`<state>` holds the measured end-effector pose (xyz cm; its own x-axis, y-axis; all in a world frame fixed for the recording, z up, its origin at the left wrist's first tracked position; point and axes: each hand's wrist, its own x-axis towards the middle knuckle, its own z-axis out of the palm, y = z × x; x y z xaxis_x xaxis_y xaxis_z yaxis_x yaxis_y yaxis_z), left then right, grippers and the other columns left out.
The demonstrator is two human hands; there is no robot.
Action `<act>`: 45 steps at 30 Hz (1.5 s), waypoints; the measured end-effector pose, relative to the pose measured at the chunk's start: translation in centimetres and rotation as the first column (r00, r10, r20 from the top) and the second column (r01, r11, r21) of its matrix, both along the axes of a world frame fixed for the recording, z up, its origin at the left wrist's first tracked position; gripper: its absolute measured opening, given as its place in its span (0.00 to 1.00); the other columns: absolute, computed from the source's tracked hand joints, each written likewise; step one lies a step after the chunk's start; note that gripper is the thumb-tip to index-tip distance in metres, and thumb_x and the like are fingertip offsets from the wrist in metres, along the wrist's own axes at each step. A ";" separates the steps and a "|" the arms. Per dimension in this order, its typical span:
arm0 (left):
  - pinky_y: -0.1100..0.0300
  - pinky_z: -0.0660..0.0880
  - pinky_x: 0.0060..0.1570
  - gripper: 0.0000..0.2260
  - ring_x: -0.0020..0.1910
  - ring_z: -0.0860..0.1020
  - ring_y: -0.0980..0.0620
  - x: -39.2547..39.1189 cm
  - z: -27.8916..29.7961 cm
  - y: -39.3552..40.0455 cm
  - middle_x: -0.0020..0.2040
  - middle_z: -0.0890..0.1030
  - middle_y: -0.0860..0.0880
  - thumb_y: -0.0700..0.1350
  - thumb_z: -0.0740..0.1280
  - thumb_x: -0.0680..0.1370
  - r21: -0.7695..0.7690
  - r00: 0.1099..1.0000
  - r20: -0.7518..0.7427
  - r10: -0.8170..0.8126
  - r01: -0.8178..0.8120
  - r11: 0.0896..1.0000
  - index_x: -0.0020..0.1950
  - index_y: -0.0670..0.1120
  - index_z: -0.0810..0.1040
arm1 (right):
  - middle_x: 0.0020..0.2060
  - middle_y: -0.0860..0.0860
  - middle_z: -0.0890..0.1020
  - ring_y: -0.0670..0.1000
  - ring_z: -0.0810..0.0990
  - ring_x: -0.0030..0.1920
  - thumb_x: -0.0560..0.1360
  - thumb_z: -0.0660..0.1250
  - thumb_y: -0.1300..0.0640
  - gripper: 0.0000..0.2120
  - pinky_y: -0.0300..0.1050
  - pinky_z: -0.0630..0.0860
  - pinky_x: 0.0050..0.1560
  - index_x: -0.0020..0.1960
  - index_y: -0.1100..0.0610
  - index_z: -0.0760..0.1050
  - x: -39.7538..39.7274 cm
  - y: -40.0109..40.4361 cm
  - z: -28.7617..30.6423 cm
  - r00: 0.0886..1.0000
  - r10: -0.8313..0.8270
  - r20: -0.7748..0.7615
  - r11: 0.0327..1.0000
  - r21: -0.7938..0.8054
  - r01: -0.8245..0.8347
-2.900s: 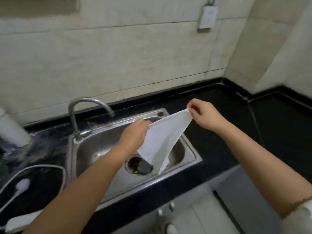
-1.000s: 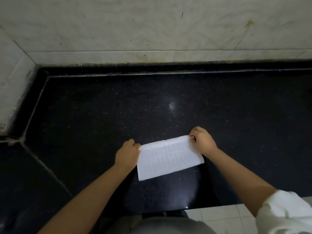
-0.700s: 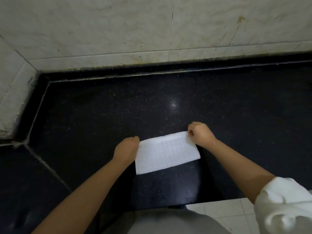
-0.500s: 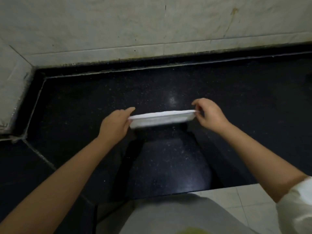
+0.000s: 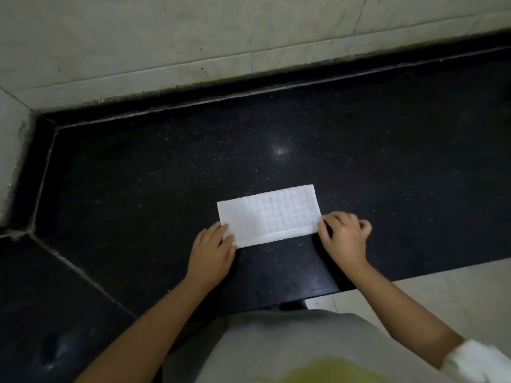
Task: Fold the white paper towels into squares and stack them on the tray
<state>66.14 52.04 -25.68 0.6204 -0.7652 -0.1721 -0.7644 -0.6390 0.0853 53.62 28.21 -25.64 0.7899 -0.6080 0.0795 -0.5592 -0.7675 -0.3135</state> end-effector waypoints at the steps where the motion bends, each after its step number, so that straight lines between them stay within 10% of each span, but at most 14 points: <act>1: 0.44 0.79 0.46 0.18 0.49 0.83 0.40 0.6 0.2 -0.4 0.49 0.84 0.39 0.46 0.57 0.72 -0.018 1.000 -0.008 -0.003 0.003 1.000 0.43 0.40 0.84 | 0.47 0.56 0.82 0.59 0.78 0.50 0.74 0.60 0.52 0.15 0.48 0.56 0.52 0.48 0.60 0.81 0.7 0.0 0.6 0.994 -0.080 -0.072 0.996 0.038 0.083; 4: 0.46 0.77 0.54 0.20 0.58 0.80 0.40 1.9 1.0 -3.2 0.56 0.82 0.38 0.46 0.56 0.74 -0.041 0.998 0.005 0.058 -0.057 0.997 0.52 0.37 0.82 | 0.56 0.57 0.77 0.58 0.71 0.58 0.77 0.59 0.51 0.16 0.51 0.61 0.59 0.56 0.62 0.75 2.2 0.1 1.3 0.917 -0.187 -0.352 0.974 0.052 0.219; 7: 0.53 0.51 0.75 0.24 0.77 0.53 0.46 2.3 0.7 -5.6 0.76 0.56 0.41 0.50 0.51 0.82 0.047 0.981 -0.090 0.174 -0.170 0.984 0.75 0.39 0.57 | 0.58 0.57 0.76 0.57 0.72 0.59 0.78 0.57 0.52 0.16 0.51 0.63 0.61 0.56 0.62 0.74 2.9 0.5 1.4 0.876 -0.197 -0.440 0.972 0.028 0.233; 12: 0.51 0.41 0.75 0.29 0.77 0.42 0.48 1.9 -0.8 -6.0 0.78 0.43 0.45 0.56 0.48 0.81 0.159 0.962 -0.122 0.245 -0.225 0.961 0.77 0.42 0.44 | 0.59 0.57 0.76 0.56 0.73 0.59 0.78 0.56 0.55 0.14 0.49 0.62 0.62 0.57 0.61 0.74 4.1 0.9 1.6 0.818 -0.222 -0.530 0.951 0.066 0.301; 21: 0.53 0.42 0.75 0.26 0.77 0.44 0.48 2.4 0.4 -5.3 0.78 0.48 0.45 0.50 0.53 0.82 -0.132 0.885 -0.334 0.324 -0.384 0.914 0.77 0.44 0.49 | 0.31 0.50 0.71 0.52 0.72 0.37 0.72 0.62 0.63 0.12 0.42 0.65 0.38 0.32 0.57 0.63 6.6 4.1 4.6 0.966 -0.258 -0.024 0.850 0.469 0.239; 26: 0.54 0.46 0.75 0.25 0.77 0.47 0.48 3.2 0.9 -1.5 0.78 0.52 0.44 0.46 0.55 0.81 -0.231 0.801 -0.380 0.462 -0.566 0.791 0.76 0.42 0.51 | 0.30 0.53 0.77 0.54 0.74 0.34 0.71 0.64 0.62 0.10 0.41 0.61 0.45 0.32 0.58 0.68 10.0 10.5 5.8 0.978 0.018 0.206 0.951 0.298 -0.081; 31: 0.54 0.49 0.75 0.23 0.77 0.51 0.46 2.9 -0.2 3.1 0.76 0.59 0.42 0.44 0.57 0.81 -0.225 0.794 -0.352 0.496 -0.586 0.778 0.75 0.39 0.57 | 0.29 0.50 0.80 0.51 0.80 0.32 0.58 0.77 0.55 0.10 0.38 0.66 0.35 0.31 0.56 0.76 9.2 14.9 1.6 0.928 0.361 -0.097 0.932 0.066 -0.356; 36: 0.52 0.49 0.75 0.21 0.76 0.54 0.45 2.2 -0.9 3.9 0.74 0.62 0.42 0.44 0.57 0.81 -0.228 0.837 -0.319 0.444 -0.522 0.822 0.73 0.40 0.62 | 0.24 0.48 0.77 0.50 0.77 0.25 0.50 0.82 0.53 0.15 0.35 0.72 0.27 0.27 0.55 0.76 8.9 15.0 0.3 0.910 0.410 -0.063 0.910 0.104 -0.402; 41: 0.43 0.75 0.55 0.19 0.59 0.76 0.41 1.1 -1.6 3.4 0.54 0.82 0.38 0.46 0.57 0.73 -0.405 0.941 -0.198 0.273 -0.332 0.852 0.53 0.36 0.81 | 0.41 0.52 0.84 0.54 0.81 0.45 0.62 0.65 0.61 0.14 0.45 0.71 0.43 0.46 0.59 0.81 7.3 12.5 0.8 0.876 0.479 -0.056 0.876 0.095 -0.473; 45: 0.58 0.70 0.53 0.14 0.50 0.70 0.52 0.4 -1.9 2.2 0.44 0.83 0.45 0.44 0.59 0.71 -0.571 0.999 -0.025 0.033 -0.042 0.820 0.45 0.41 0.83 | 0.39 0.47 0.84 0.47 0.75 0.44 0.58 0.63 0.61 0.14 0.42 0.72 0.42 0.40 0.51 0.83 5.0 9.5 0.8 0.866 0.487 -0.110 0.865 -0.080 -0.496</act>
<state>66.56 54.24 -27.53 0.6516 -0.7052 0.2796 -0.7369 -0.5009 0.4540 58.63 37.75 -24.84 0.9906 -0.1311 0.0401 -0.1214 -0.9748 -0.1873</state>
